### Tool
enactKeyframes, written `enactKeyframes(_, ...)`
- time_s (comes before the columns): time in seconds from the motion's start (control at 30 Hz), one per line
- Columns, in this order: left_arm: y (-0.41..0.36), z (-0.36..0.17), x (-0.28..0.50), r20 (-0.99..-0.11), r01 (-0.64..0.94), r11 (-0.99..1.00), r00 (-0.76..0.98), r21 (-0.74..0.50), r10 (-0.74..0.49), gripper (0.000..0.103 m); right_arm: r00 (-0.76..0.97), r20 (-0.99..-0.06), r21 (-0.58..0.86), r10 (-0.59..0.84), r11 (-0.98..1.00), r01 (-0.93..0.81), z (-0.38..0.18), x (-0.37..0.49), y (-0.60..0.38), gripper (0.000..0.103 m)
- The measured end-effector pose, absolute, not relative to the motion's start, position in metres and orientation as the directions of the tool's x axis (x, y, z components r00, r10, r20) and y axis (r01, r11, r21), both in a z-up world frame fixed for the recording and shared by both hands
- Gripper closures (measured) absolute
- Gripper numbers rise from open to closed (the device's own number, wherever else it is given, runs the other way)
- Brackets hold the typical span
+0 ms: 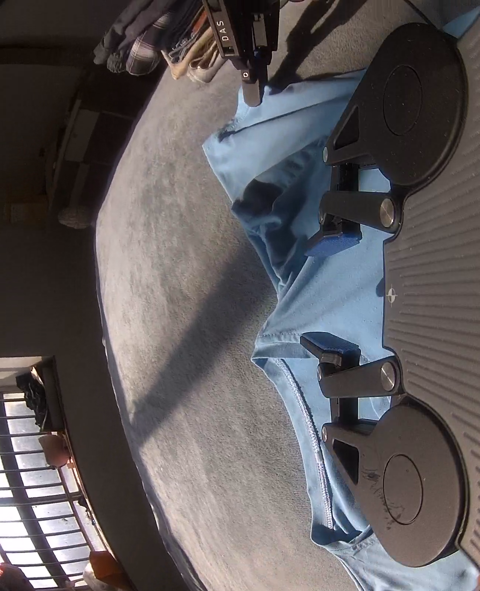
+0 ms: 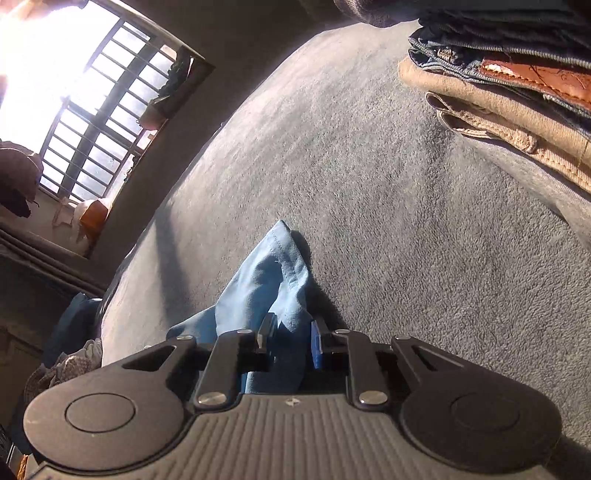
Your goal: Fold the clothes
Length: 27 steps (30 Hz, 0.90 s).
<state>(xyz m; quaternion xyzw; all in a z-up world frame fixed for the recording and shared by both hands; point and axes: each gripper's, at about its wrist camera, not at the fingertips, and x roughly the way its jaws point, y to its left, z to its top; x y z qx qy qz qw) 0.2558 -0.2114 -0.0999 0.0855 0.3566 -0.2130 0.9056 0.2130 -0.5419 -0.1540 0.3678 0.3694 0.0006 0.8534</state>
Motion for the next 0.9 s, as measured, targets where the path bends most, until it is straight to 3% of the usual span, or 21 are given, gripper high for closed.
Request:
enactKeyframes(0.4,-0.209,-0.121,0.275,-0.703,0.342,0.938,0.653,-0.058,-0.282,0.058,0.791,-0.608,0.541,0.071,0.766,0.348,-0.160,0.175,-0.542,0.099)
enactKeyframes(0.47,-0.202,-0.118,0.273,-0.698,0.327,0.942,0.656,-0.079,-0.287,0.058,0.784,-0.620,0.476,0.030,0.809,0.345,-0.154,0.172,-0.534,0.094)
enactKeyframes(0.53,-0.195,-0.116,0.272,-0.692,0.312,0.945,0.660,-0.101,-0.292,0.058,0.788,-0.615,0.412,0.017,0.860,0.302,-0.145,0.173,-0.524,0.064)
enactKeyframes(0.57,-0.192,-0.116,0.271,-0.689,0.307,0.946,0.663,-0.107,-0.293,0.058,0.794,-0.607,0.394,0.043,0.884,0.253,-0.140,0.179,-0.516,0.057)
enactKeyframes(0.7,-0.181,-0.120,0.267,-0.676,0.292,0.949,0.677,-0.116,-0.291,0.058,0.801,-0.580,0.311,0.150,0.949,0.047,-0.124,0.202,-0.487,0.052)
enactKeyframes(0.8,-0.176,-0.125,0.266,-0.671,0.278,0.952,0.682,-0.129,-0.290,0.058,0.791,-0.566,0.240,0.231,0.965,-0.110,-0.111,0.220,-0.465,0.037)
enactKeyframes(0.9,-0.173,-0.128,0.266,-0.663,0.265,0.954,0.691,-0.139,-0.288,0.058,0.769,-0.559,0.163,0.311,0.950,-0.265,-0.099,0.237,-0.443,0.037)
